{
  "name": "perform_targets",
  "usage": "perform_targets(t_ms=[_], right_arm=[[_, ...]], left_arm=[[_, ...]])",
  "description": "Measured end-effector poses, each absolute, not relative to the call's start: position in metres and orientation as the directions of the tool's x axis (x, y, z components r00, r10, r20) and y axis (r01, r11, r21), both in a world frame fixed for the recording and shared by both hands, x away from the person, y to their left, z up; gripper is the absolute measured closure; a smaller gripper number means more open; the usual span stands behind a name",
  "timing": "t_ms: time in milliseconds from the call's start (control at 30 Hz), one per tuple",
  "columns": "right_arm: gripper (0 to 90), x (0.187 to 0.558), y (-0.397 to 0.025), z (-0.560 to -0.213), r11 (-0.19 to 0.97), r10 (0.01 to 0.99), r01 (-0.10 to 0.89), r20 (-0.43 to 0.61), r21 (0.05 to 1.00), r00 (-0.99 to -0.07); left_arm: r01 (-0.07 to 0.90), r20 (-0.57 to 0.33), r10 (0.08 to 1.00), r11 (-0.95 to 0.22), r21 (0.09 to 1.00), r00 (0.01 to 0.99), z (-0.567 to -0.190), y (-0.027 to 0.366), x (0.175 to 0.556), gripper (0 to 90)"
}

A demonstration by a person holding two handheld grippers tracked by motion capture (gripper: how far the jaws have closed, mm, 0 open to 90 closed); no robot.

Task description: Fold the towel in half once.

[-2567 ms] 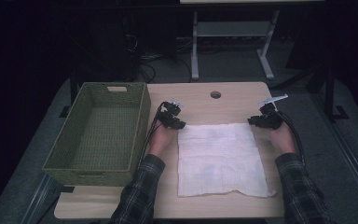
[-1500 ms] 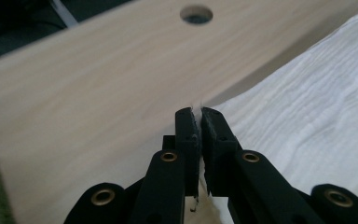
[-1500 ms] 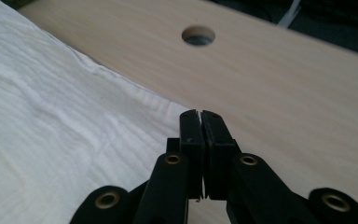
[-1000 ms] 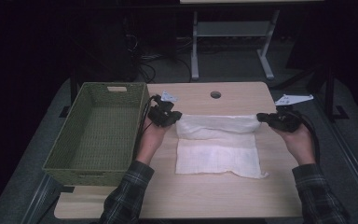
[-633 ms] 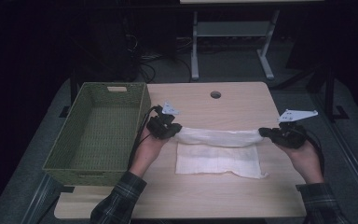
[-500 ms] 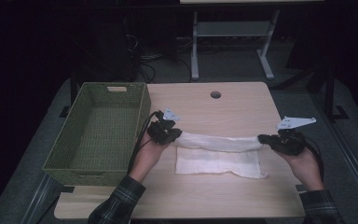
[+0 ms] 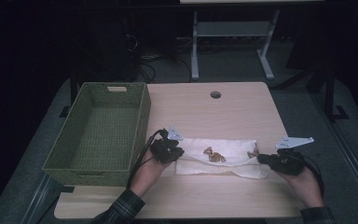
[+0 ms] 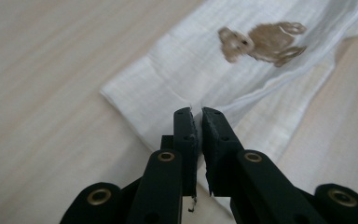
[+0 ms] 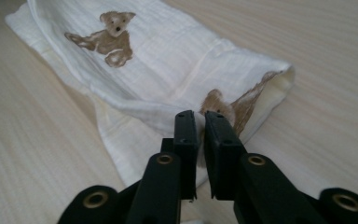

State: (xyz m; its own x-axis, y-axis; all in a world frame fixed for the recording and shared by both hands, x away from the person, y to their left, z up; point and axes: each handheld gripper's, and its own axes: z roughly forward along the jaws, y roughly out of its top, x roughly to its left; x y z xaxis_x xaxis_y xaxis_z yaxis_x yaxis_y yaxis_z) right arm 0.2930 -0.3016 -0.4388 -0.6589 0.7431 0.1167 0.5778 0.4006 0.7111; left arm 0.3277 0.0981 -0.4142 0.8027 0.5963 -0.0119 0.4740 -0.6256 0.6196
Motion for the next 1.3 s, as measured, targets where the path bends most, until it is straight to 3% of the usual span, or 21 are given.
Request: perform_targets(t_ms=[200, 500, 900, 1300], right_arm=[[73.9, 0.285, -0.305, -0.436, 0.386, 0.751, 0.575, 0.116, 0.721, -0.65], [88.7, 0.304, -0.3, -0.429, 0.378, 0.769, 0.569, 0.095, 0.731, -0.632], [90.0, 0.362, -0.285, -0.436, 0.352, 0.816, 0.596, 0.075, 0.721, -0.573], [90.0, 0.38, -0.284, -0.466, 0.385, 0.823, 0.653, 0.077, 0.652, -0.563]], left_arm=[[0.454, -0.023, 0.581, -0.608, 0.651, 0.813, -0.405, 0.1, 0.317, 71.5], [0.467, -0.033, 0.599, -0.587, 0.661, 0.8, -0.404, 0.094, 0.336, 89.2], [0.498, -0.006, 0.654, -0.571, 0.653, 0.757, -0.415, 0.085, 0.377, 89.3], [0.555, -0.02, 0.695, -0.556, 0.619, 0.719, -0.444, 0.085, 0.403, 86.8]])
